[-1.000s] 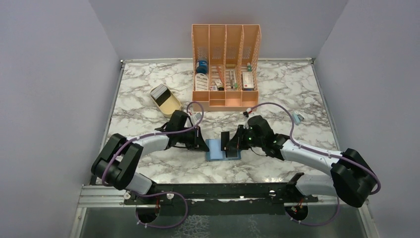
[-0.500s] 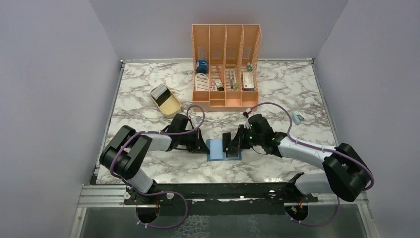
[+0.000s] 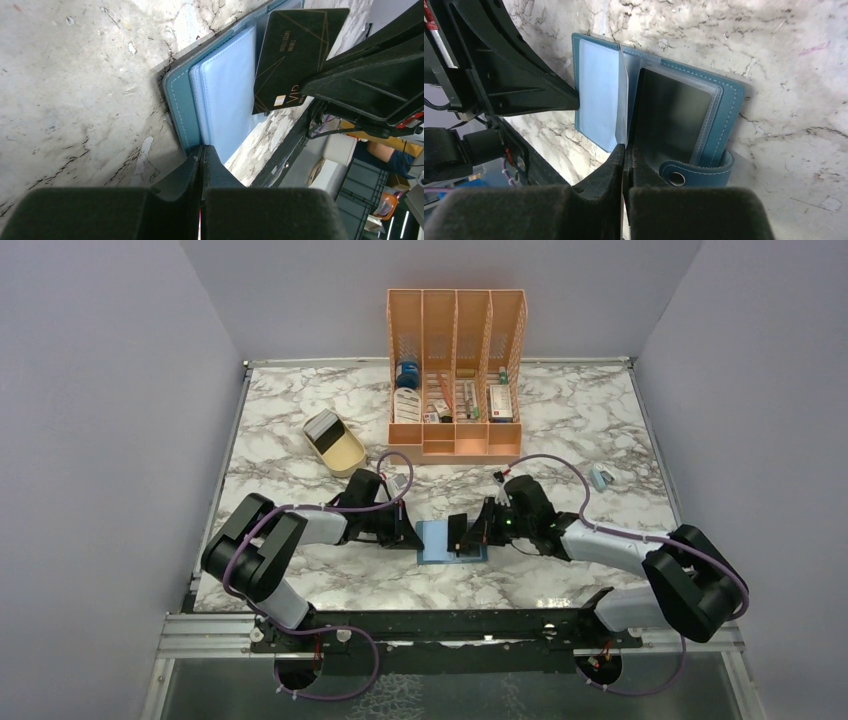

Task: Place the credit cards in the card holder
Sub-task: Insert the credit card into the card holder.

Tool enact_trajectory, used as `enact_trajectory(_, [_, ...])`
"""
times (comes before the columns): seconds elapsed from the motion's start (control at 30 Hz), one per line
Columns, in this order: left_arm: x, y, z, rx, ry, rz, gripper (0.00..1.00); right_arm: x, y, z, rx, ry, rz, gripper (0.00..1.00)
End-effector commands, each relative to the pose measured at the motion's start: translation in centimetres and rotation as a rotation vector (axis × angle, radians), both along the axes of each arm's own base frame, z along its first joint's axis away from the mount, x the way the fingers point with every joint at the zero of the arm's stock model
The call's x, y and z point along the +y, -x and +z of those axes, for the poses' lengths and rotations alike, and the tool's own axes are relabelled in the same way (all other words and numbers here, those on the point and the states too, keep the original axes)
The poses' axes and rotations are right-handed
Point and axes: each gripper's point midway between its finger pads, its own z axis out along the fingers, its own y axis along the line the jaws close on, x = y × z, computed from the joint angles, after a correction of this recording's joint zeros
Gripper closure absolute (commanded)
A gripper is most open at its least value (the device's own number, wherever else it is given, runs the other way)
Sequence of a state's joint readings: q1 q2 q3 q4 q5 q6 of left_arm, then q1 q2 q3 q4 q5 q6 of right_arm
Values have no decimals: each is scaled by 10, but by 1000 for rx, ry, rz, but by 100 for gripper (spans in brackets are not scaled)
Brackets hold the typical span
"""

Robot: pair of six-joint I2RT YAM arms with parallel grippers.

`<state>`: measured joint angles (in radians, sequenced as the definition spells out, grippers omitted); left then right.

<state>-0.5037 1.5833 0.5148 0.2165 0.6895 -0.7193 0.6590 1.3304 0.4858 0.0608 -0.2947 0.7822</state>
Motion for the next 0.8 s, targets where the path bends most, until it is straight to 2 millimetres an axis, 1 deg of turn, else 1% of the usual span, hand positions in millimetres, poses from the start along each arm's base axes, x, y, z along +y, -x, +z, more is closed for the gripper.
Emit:
enact_trajectory(0.0, [5, 2, -10, -6, -45, 1, 99, 4, 12, -8, 57, -41, 21, 99])
enact_trajectory(0.27, [7, 2, -12, -8, -59, -1, 99, 1, 15, -12, 76, -36, 8, 99])
enact_trajectory(0.47, [8, 3, -13, -7, -66, -2, 99, -2, 19, -16, 127, -19, -12, 99])
enact_trajectory(0.77, [8, 2, -12, -11, -69, 2, 99, -9, 22, -19, 134, -3, -40, 99])
